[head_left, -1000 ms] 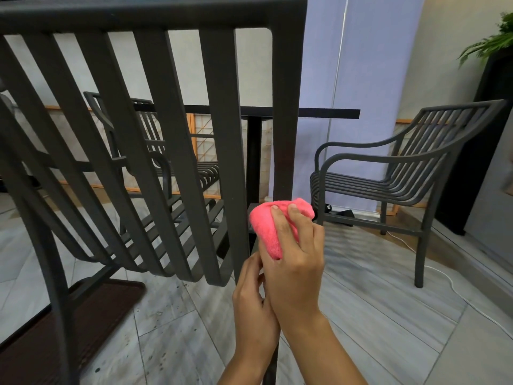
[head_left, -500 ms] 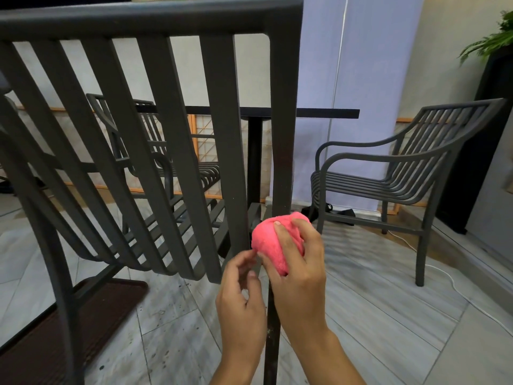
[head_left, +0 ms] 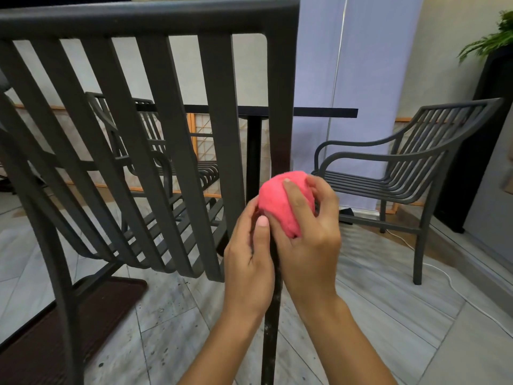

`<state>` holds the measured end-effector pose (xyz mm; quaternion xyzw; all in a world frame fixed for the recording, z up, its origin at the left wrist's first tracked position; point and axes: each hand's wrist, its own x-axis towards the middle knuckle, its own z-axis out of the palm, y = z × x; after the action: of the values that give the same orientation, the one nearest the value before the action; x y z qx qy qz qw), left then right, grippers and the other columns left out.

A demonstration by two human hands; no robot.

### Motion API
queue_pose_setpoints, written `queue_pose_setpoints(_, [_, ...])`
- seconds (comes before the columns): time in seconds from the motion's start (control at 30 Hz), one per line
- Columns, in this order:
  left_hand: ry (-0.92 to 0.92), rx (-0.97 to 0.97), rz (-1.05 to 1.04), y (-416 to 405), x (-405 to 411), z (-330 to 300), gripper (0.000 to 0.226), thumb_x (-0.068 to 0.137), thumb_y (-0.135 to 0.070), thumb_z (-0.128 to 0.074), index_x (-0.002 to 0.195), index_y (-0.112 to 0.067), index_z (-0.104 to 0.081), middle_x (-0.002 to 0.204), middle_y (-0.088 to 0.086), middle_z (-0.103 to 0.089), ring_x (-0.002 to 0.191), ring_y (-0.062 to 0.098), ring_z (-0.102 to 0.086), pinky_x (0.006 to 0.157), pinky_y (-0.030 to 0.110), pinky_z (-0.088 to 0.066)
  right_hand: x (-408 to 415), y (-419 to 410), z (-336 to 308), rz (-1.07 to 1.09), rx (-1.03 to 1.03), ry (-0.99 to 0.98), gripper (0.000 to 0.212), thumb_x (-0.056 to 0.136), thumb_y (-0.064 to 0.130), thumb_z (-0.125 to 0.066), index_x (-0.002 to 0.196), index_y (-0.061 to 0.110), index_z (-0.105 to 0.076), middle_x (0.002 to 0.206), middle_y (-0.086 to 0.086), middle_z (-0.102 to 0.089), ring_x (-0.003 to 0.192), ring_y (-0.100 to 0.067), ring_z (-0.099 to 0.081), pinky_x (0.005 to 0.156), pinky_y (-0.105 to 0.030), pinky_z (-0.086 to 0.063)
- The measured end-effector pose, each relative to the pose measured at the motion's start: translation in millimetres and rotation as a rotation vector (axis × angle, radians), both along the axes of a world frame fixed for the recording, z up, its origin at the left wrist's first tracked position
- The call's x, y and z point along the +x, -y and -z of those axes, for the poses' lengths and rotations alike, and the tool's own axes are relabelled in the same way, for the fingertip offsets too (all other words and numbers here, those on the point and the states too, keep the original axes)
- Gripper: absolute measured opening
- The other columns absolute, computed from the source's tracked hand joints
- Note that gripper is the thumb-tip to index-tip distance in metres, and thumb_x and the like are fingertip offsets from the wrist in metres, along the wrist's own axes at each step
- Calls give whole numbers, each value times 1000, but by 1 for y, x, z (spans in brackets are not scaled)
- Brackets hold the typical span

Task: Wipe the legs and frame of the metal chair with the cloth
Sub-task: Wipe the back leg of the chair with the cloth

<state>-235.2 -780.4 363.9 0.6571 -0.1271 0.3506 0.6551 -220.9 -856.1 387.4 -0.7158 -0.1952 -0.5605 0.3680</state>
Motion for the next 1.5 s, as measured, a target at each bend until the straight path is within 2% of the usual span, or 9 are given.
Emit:
queue_pose_setpoints(0.1, [-99, -49, 69, 4, 7, -1, 48, 92, -55, -30, 133, -37, -47, 131, -15, -56, 122, -3, -48, 106, 30, -39, 8, -5, -9, 5, -15, -26, 48, 76, 16, -77, 120, 6, -60, 127, -20, -50, 115, -31, -51, 93, -32, -46])
queue_pose_setpoints(0.27, [-133, -93, 86, 9, 10, 9, 57, 94, -54, -23, 120, -21, -61, 114, 0, -68, 112, 12, -60, 100, 43, -45, 14, -10, 4, 25, -20, -17, 51, 71, 9, -80, 118, 2, -62, 121, -25, -55, 110, -37, -57, 78, -47, -56])
queue_pose_setpoints(0.43, [-135, -147, 134, 9, 11, 12, 59, 87, -55, -25, 123, -23, -60, 116, -1, -67, 113, 10, -59, 102, 43, -44, 17, -9, 14, 34, -23, -9, 49, 68, 8, -81, 114, 0, -64, 117, -26, -57, 104, -38, -60, 71, -48, -57])
queue_pose_setpoints(0.6, [-118, -174, 126, 10, 11, 19, 53, 87, -52, -28, 118, -25, -62, 110, -4, -69, 109, 7, -61, 93, 26, -48, 18, -9, 22, 27, -13, -26, 48, 69, 9, -80, 113, 1, -64, 117, -25, -57, 104, -37, -61, 71, -47, -58])
queue_pose_setpoints(0.8, [-142, -203, 92, 10, 11, 28, 52, 86, -51, -30, 112, -22, -65, 104, 0, -71, 102, 8, -64, 87, 25, -50, 19, -8, 34, 17, -18, -57, 47, 69, 8, -81, 112, 0, -64, 118, -25, -57, 103, -37, -61, 72, -48, -57])
queue_pose_setpoints(1.1, [-171, -207, 38, 10, 14, 49, 53, 87, -52, -31, 119, -24, -62, 113, -4, -68, 109, 6, -60, 97, 33, -47, 19, -7, 51, 2, -29, -104, 49, 67, 5, -82, 112, 1, -65, 119, -24, -56, 106, -37, -59, 72, -46, -58])
queue_pose_setpoints(1.27, [-183, -225, 29, 11, 14, 57, 46, 87, -51, -33, 108, -27, -66, 104, -3, -70, 101, 6, -64, 84, 21, -50, 17, -6, 61, -3, -39, -125, 51, 66, 6, -83, 113, 2, -64, 120, -23, -56, 107, -36, -59, 72, -46, -58])
queue_pose_setpoints(1.37, [-192, -258, 45, 11, 14, 61, 50, 86, -49, -33, 109, -19, -66, 104, 0, -70, 96, 5, -66, 73, 10, -49, 17, -4, 70, 9, -55, -137, 53, 64, 6, -84, 113, 2, -64, 120, -22, -57, 106, -36, -60, 71, -46, -58])
queue_pose_setpoints(1.5, [-221, -269, 55, 10, 16, 71, 48, 92, -41, -32, 110, -13, -65, 105, 4, -70, 97, 7, -66, 74, 11, -49, 17, -3, 80, 3, -61, -170, 55, 63, 6, -84, 114, 3, -64, 120, -23, -57, 105, -37, -60, 70, -47, -58])
